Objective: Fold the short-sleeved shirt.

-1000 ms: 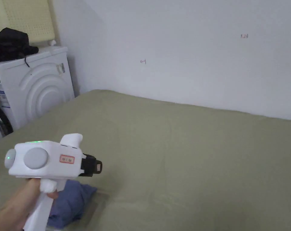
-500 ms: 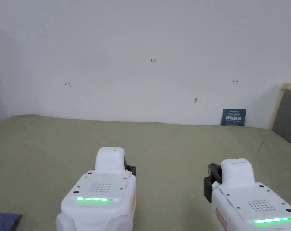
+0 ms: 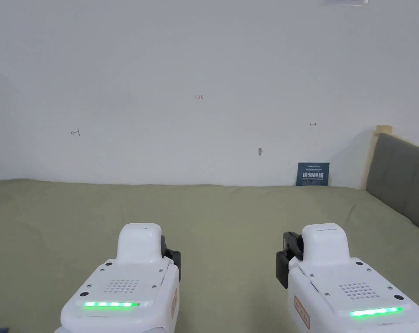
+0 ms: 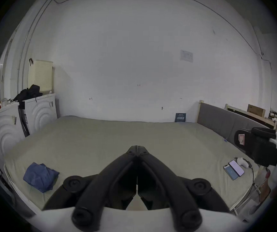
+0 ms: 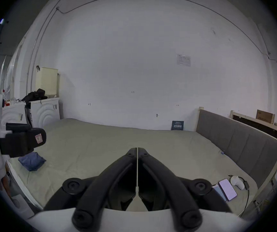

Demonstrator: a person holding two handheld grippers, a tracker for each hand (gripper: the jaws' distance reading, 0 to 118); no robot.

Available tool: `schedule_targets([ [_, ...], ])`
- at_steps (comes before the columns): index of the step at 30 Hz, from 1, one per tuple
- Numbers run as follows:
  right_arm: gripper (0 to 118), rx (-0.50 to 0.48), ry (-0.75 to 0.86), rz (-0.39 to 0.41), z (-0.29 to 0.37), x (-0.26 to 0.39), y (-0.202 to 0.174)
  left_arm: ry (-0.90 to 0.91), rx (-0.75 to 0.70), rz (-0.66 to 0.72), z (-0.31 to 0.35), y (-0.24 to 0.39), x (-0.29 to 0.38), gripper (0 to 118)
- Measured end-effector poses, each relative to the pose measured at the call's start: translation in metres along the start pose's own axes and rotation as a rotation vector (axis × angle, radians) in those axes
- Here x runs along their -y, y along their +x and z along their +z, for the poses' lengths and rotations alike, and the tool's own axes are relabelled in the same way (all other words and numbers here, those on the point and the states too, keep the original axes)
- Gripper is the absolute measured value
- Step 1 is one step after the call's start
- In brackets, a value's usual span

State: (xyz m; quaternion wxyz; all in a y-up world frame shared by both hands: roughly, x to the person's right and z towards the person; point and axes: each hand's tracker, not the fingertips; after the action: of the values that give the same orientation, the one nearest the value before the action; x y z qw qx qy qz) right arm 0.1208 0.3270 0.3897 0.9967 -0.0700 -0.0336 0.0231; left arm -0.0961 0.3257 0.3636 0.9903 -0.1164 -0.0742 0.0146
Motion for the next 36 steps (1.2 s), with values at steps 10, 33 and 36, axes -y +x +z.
schedule_targets([
  [10,115,0.026,-0.003,-0.014,-0.009,-0.005,0.0,0.017,-0.089,-0.038,-0.006,-0.006,-0.004,118],
  [33,118,0.032,0.01,-0.035,-0.007,0.0,0.008,0.042,-0.089,0.002,0.005,-0.017,-0.003,118],
  [36,118,0.031,0.004,-0.026,-0.007,0.002,0.007,0.038,-0.09,0.004,0.006,-0.017,-0.001,118],
])
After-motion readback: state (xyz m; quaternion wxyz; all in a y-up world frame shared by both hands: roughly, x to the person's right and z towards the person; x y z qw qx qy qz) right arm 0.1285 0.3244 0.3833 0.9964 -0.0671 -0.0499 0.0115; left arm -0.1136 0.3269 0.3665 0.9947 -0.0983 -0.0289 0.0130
